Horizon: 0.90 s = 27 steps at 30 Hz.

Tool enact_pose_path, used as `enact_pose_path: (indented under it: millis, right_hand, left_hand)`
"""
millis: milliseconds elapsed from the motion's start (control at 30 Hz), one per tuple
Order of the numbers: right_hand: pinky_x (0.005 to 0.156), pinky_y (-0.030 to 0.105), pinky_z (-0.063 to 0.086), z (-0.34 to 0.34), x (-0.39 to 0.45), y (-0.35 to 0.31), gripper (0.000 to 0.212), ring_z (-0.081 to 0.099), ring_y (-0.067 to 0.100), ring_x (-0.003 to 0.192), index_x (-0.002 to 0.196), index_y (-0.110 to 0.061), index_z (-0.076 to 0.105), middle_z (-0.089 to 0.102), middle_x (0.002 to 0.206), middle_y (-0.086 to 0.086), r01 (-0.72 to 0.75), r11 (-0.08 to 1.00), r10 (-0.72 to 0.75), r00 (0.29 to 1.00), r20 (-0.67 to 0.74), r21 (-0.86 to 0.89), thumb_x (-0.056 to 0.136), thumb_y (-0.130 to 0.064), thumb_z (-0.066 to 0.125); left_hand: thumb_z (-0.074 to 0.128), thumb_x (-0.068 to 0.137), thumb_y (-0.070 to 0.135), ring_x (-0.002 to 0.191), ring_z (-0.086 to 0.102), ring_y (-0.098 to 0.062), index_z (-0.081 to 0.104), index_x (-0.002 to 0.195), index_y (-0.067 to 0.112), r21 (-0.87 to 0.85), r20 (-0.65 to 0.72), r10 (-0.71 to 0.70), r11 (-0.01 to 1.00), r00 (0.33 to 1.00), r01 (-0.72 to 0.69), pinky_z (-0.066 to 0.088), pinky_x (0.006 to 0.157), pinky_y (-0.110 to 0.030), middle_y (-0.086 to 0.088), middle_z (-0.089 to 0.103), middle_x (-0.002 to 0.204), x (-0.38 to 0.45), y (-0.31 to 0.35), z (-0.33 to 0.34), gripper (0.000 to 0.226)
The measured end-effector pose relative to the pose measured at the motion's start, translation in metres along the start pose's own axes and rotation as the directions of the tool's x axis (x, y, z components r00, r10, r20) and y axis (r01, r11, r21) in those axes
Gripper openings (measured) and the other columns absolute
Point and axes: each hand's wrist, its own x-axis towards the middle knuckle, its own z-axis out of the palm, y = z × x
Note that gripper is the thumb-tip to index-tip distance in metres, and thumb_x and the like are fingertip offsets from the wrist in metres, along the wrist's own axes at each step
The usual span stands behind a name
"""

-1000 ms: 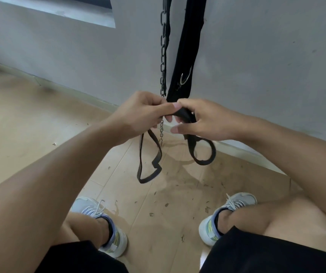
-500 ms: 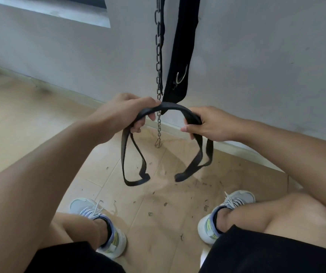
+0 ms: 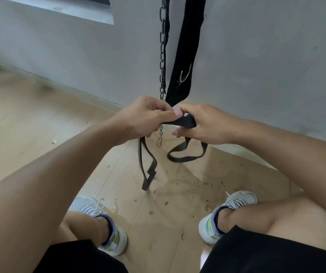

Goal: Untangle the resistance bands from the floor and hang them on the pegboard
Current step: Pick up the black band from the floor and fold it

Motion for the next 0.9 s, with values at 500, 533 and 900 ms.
enact_pose_path:
  millis: [500,533,900]
  right_hand:
    - [0.057,0.027,0.041,0.002,-0.007,-0.007,0.047,0.057,0.007,0.064,0.074,-0.026,0.05,0.058,0.069,-0.009,-0.005,0.988,0.004,1.0,0.008,0.156,0.069,-0.044,0.093]
    - [0.055,0.02,0.037,0.002,-0.007,-0.009,0.049,0.051,0.003,0.059,0.072,-0.025,0.048,0.053,0.066,-0.012,-0.009,0.989,0.007,1.0,0.015,0.15,0.069,-0.043,0.094]
    - [0.056,0.011,0.036,-0.002,-0.006,-0.002,0.028,0.054,0.001,0.052,0.083,-0.031,0.065,0.071,0.071,-0.014,-0.001,0.949,-0.015,0.999,0.047,0.316,0.077,-0.029,0.092]
  left_hand:
    - [0.061,0.094,0.054,0.046,0.039,-0.013,0.06,0.068,0.015,0.08,0.083,0.008,0.997,0.997,-0.015,0.033,0.056,-0.03,0.002,0.045,0.05,-0.007,0.003,0.006,0.047]
    - [0.065,0.089,0.059,0.046,0.039,-0.012,0.064,0.069,0.016,0.116,0.055,0.016,0.993,0.998,-0.022,0.031,0.055,-0.03,0.003,0.044,0.051,-0.007,0.004,0.007,0.047]
    - [0.063,0.094,0.052,0.04,0.032,-0.008,0.069,0.069,0.019,0.239,-0.011,0.099,0.967,0.995,-0.093,0.025,0.041,-0.018,0.01,0.041,0.043,-0.004,0.0,0.002,0.042]
